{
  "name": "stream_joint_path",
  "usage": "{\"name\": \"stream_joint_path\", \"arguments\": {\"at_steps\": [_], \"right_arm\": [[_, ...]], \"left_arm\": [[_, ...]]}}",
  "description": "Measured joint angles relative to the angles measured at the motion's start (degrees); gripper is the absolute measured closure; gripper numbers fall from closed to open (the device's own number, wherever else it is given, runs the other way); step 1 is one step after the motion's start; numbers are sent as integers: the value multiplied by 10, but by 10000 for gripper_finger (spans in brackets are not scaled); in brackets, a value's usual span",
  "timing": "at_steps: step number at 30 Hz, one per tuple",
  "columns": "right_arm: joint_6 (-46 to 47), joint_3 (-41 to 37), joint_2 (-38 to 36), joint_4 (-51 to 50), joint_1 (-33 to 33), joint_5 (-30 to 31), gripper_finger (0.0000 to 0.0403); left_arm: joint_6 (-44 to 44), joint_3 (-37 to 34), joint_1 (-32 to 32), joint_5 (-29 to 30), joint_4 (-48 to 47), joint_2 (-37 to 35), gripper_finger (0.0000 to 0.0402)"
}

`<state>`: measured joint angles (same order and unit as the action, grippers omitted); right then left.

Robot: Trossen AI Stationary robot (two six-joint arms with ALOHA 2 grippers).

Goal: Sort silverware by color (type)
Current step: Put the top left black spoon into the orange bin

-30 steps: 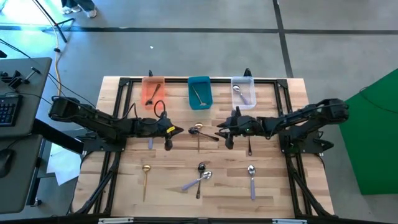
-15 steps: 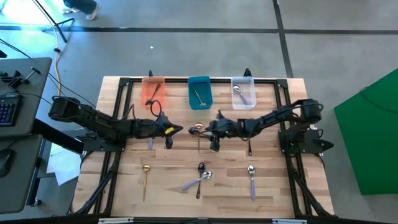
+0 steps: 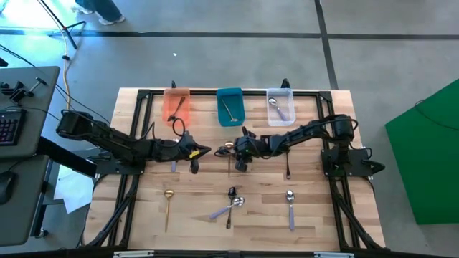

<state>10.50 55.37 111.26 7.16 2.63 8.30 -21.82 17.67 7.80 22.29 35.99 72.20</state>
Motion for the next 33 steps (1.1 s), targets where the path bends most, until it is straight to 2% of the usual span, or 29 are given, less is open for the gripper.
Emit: {"name": "stream_joint_path", "arguments": {"at_steps": [7, 14, 22, 27, 30, 33], "right_arm": [[-7, 0, 1, 2, 0, -1, 391], [-20, -3, -22, 1, 0, -2, 396], [-51, -18, -104, 1, 0, 3, 398], [-48, -88, -173, 113, 3, 5, 399], [-36, -153, -206, 264, 4, 2, 400], [-34, -206, -214, 422, 4, -25, 400]], "left_arm": [[-6, 0, 5, 5, 0, 0, 399], [-6, 0, 7, 34, 6, 0, 399], [43, 0, 41, 69, 51, 0, 399], [60, 0, 59, 79, 78, 0, 399], [59, 0, 61, 78, 84, 0, 399], [61, 0, 53, 65, 122, 1, 397]]}}
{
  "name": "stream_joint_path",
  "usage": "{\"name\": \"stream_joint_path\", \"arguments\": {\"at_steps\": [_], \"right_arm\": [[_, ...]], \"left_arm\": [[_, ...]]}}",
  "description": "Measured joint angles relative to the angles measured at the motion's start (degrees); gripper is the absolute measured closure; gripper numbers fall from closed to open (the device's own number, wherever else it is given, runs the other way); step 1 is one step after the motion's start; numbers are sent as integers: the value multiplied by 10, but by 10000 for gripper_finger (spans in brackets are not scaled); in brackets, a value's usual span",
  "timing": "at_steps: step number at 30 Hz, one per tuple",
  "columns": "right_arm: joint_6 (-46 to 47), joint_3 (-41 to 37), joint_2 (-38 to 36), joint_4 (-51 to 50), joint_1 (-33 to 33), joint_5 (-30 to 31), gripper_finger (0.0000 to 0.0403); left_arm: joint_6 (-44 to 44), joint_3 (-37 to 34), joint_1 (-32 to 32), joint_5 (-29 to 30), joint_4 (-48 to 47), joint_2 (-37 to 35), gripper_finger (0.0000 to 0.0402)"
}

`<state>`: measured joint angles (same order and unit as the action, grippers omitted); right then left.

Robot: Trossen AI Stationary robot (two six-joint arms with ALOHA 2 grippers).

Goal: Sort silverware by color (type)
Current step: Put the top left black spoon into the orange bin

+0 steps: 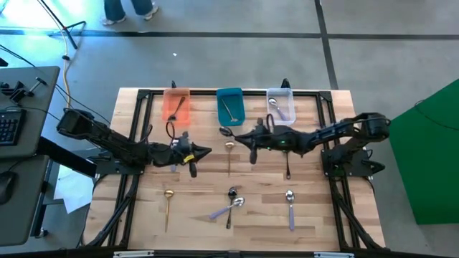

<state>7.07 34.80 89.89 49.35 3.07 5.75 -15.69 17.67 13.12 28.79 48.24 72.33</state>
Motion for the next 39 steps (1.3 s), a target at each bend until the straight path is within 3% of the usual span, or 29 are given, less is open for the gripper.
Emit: {"name": "stream_joint_path", "arguments": {"at_steps": [6, 14, 19, 25, 33, 39], "right_arm": [[-13, -19, 0, 100, -2, -37, 401], [-53, 8, 0, 113, -6, -33, 402], [-61, 12, 0, 118, -6, -38, 402], [-75, 12, 0, 121, -9, -50, 402], [-90, 13, 0, 125, -19, -50, 402], [-91, 13, 0, 124, -19, -50, 402]], "left_arm": [[56, 19, -37, -62, 57, 1, 358], [79, 90, -94, -164, 59, 36, 261], [89, 135, -120, -185, 66, 90, 223], [108, 167, -140, -225, 126, 140, 221], [110, 172, -159, -257, 151, 153, 226], [107, 174, -162, -267, 150, 152, 269]]}}
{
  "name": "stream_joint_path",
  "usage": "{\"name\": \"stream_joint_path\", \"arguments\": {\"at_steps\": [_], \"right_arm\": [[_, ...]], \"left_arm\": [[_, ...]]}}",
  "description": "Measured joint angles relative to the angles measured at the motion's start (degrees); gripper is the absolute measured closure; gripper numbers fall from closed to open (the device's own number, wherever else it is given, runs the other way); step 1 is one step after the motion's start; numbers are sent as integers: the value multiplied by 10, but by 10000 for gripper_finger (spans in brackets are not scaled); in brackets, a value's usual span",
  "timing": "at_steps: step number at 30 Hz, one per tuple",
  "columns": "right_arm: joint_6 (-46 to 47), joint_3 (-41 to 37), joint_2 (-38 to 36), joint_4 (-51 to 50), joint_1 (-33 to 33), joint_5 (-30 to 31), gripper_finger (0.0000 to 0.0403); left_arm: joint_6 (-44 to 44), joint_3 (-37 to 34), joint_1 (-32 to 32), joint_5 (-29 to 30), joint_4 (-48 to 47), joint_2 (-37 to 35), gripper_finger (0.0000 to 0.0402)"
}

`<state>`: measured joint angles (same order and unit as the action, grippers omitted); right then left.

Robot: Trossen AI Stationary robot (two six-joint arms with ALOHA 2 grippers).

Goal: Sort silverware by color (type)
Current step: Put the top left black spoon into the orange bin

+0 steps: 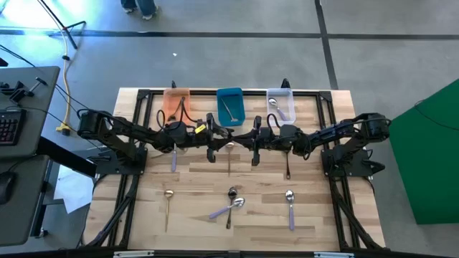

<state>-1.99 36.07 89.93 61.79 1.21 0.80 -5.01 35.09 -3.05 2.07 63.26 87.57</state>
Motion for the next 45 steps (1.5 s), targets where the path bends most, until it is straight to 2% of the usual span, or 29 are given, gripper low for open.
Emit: {"name": "stream_joint_path", "arguments": {"at_steps": [8, 14, 23, 29, 37, 41, 45], "right_arm": [[-6, 0, 0, -1, 0, -3, 402], [7, 1, 0, -15, 0, 12, 379], [18, 0, 1, -42, 5, 41, 275], [16, 0, 1, -65, 14, 76, 235], [16, 0, 0, -91, 23, 80, 229], [17, 0, 0, -111, 29, 81, 229], [16, 0, 0, -118, 37, 82, 229]], "left_arm": [[26, 0, 0, -31, 1, 0, 389], [31, 0, 0, -30, 4, -1, 394], [44, 1, -1, -29, -20, -23, 398], [52, 1, -12, 3, -161, -107, 399], [8, 1, -52, 34, -431, -256, 400], [-42, 10, -105, 67, -612, -329, 400], [-95, 56, -196, 77, -813, -358, 401]]}}
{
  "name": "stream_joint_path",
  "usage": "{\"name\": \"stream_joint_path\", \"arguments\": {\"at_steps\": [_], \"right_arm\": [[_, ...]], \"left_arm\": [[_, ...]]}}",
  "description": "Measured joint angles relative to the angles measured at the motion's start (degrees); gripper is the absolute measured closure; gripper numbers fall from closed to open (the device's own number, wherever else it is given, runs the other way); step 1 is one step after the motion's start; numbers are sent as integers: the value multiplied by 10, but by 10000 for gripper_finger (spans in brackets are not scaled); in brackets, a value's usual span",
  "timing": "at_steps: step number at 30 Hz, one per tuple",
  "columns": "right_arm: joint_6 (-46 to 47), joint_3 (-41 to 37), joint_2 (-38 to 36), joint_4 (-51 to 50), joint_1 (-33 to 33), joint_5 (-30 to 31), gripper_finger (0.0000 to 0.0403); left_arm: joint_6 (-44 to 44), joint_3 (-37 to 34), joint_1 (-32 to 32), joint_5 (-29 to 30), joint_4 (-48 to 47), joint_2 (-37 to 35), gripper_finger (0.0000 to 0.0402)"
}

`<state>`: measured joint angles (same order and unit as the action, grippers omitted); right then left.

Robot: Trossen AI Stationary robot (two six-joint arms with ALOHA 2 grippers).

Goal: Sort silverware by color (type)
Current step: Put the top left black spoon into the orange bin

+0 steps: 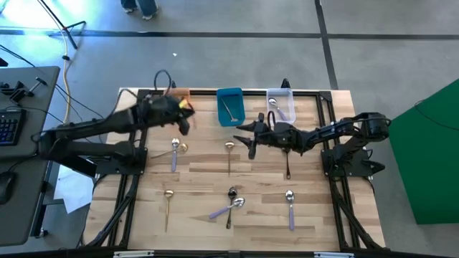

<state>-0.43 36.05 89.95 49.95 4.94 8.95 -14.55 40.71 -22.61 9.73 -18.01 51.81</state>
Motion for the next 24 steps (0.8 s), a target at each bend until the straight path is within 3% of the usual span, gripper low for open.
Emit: {"name": "stream_joint_path", "arguments": {"at_steps": [6, 12, 17, 24], "right_arm": [[0, 0, 0, -2, 13, 0, 229], [3, 0, 0, -4, 18, 0, 229], [4, 0, 0, -12, 18, -1, 229], [4, 0, 0, -23, 18, -1, 229]], "left_arm": [[10, 56, -158, -72, -191, 30, 401], [70, 95, -291, -141, -237, 102, 401], [112, 142, -338, -146, -245, 197, 401], [156, 202, -349, -142, -278, 330, 401]]}}
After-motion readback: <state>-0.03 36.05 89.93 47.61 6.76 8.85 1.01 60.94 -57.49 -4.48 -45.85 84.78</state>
